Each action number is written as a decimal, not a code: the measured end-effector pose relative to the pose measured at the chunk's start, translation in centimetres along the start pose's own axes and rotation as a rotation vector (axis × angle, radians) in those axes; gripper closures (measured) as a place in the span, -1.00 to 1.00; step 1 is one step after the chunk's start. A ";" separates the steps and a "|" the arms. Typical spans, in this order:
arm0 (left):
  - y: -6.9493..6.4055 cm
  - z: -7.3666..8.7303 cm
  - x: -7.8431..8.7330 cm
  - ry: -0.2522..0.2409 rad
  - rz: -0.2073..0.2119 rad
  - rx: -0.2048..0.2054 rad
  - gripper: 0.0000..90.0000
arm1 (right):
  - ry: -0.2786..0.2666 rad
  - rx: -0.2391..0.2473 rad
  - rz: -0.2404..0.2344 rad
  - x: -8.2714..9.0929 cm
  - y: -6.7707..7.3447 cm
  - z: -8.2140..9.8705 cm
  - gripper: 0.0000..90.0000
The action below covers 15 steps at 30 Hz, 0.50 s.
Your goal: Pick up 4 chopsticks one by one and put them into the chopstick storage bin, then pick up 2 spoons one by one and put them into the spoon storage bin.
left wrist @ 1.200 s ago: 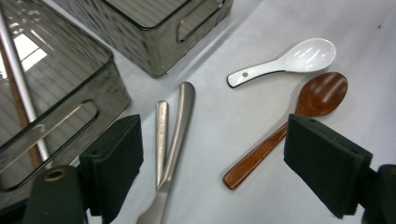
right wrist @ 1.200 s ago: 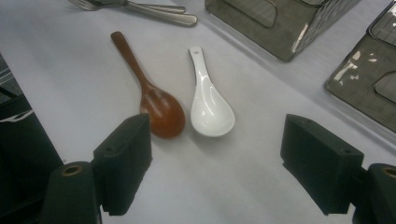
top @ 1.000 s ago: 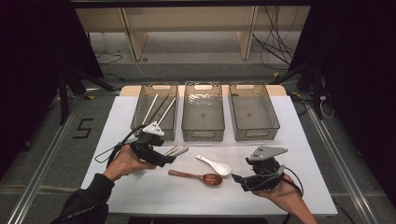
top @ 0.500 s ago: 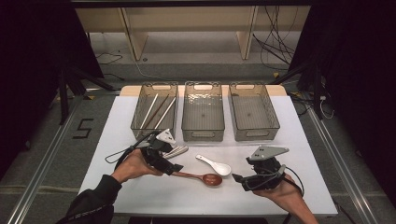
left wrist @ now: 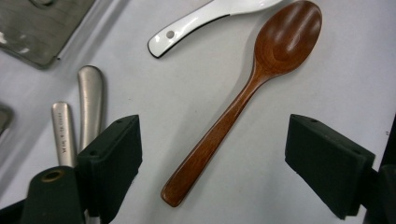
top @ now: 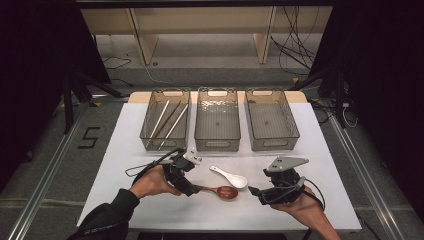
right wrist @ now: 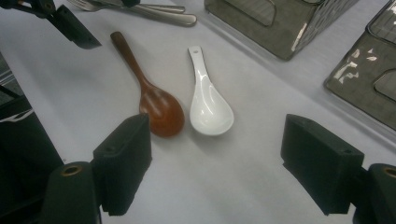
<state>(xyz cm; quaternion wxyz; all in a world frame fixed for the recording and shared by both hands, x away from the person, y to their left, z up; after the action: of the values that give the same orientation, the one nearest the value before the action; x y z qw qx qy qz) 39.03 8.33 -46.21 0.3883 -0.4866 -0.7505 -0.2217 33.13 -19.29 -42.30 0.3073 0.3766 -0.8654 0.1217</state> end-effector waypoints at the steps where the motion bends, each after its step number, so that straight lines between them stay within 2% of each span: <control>1: -0.1 0.0 -0.2 0.004 -0.002 -0.002 -0.59 | -0.001 0.001 0.000 0.0 0.0 0.0 -0.44; 9: -0.2 0.0 -1.4 0.013 0.009 -0.013 -0.56 | 0.003 0.002 -0.003 0.0 0.0 0.1 -0.44; 15: -0.4 0.0 -2.4 0.026 0.025 -0.036 -0.45 | 0.003 0.004 -0.002 -0.1 -0.1 0.1 -0.43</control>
<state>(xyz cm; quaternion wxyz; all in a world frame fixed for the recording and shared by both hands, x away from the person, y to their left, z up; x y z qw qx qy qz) 39.24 6.82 -48.05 0.3922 -0.4998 -0.7351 -0.2366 33.19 -19.33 -42.38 0.3080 0.3779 -0.8643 0.1235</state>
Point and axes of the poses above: each handheld gripper's, and its own axes: x roughly backward along the jaws, z roughly out of its underside, y roughly to its left, the point moved 3 cm from there along -x, roughly forward along the jaws, and after that the axes turned 7 degrees about -y, right-handed, at the moved point
